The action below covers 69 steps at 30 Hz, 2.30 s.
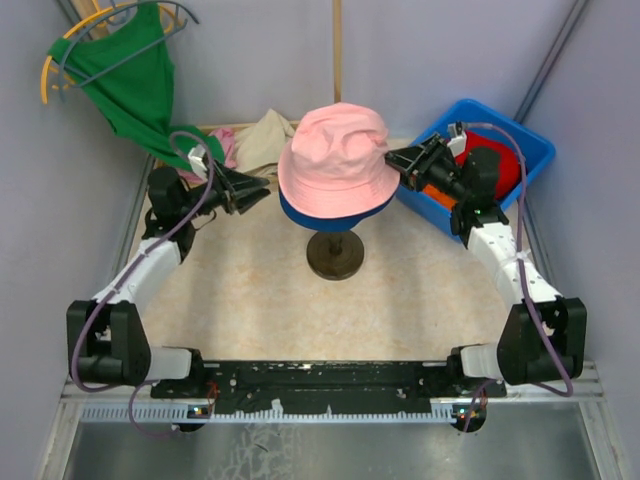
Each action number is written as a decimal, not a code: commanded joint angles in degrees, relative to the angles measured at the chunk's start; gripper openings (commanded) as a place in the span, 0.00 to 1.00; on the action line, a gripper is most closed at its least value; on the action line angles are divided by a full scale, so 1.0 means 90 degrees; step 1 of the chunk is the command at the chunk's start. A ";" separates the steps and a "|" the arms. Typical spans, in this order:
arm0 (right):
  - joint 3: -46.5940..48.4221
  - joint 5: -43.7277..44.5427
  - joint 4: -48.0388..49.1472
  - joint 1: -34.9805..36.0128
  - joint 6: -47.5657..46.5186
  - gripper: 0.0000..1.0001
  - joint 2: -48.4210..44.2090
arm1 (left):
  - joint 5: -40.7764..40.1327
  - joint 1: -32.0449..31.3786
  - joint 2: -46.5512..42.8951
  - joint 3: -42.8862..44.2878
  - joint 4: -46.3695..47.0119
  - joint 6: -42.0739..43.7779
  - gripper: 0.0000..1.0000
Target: Stack the hats
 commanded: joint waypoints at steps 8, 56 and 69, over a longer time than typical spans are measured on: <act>0.0160 -0.0201 -0.1282 -0.0567 -0.0666 0.53 -0.0343 | 0.0040 0.0601 0.0713 0.1329 0.0152 0.0391 0.49; -0.1188 0.2462 -0.1422 0.2158 0.0998 0.49 -0.3387 | 0.1473 0.0166 0.3895 0.4779 0.1682 -0.0564 0.48; -0.1344 0.2421 -0.1781 0.1993 0.0910 0.00 -0.3416 | 0.1557 0.0166 0.3490 0.4122 0.1917 -0.0615 0.48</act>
